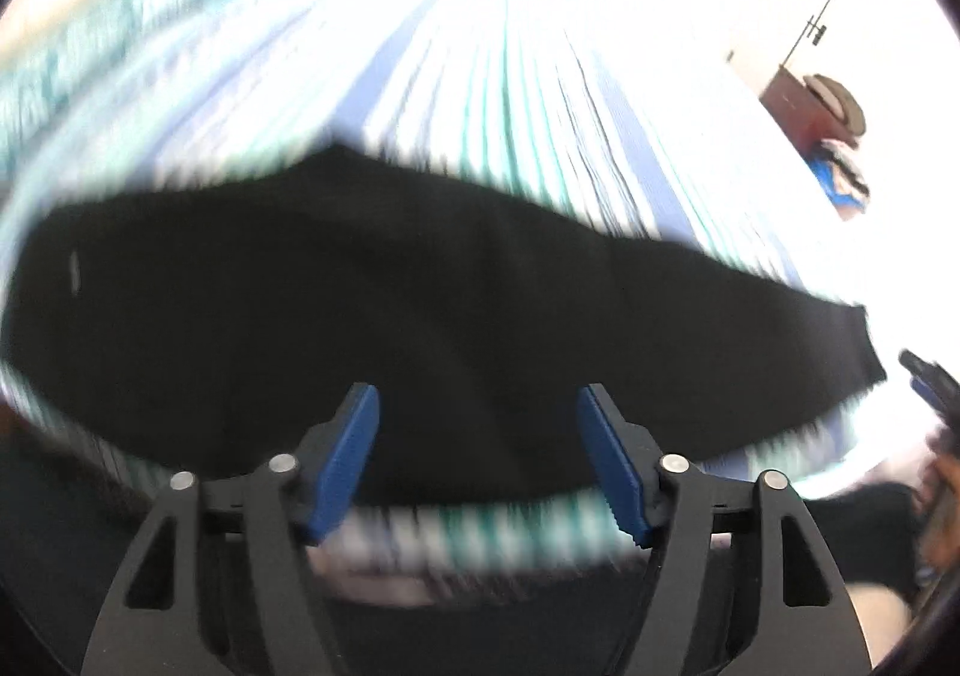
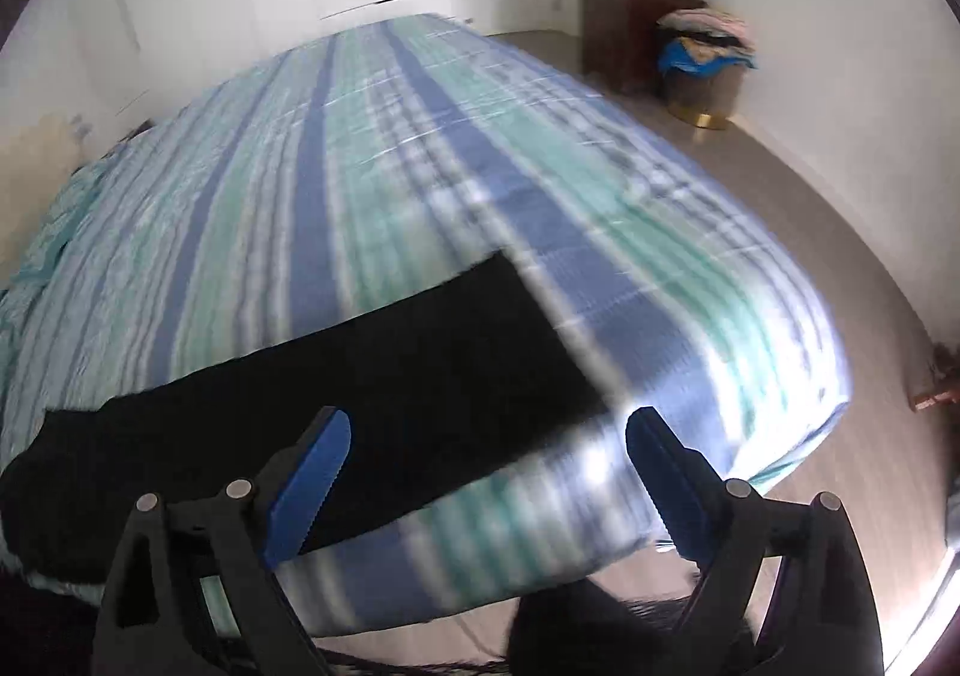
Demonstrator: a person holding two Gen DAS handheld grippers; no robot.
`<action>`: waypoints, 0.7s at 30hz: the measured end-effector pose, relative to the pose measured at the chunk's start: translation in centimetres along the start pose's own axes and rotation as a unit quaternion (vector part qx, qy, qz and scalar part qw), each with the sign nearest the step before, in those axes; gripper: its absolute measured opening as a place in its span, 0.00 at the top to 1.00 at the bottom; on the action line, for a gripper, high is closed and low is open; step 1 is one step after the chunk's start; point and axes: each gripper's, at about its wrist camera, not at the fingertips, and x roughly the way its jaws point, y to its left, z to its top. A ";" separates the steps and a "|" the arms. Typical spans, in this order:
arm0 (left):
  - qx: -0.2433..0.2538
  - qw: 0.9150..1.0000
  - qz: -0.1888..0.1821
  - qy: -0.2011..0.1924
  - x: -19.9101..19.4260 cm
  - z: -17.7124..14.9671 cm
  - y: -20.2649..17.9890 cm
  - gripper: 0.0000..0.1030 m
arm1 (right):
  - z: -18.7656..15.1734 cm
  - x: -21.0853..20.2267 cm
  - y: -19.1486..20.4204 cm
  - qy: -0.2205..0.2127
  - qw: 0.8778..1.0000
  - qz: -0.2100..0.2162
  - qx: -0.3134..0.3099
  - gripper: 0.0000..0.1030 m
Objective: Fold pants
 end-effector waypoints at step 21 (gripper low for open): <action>-0.044 0.998 0.043 0.001 -0.2 0.5 8.6 0.25 | -8.9 9.1 16.1 0.051 0.984 0.056 -0.158 0.00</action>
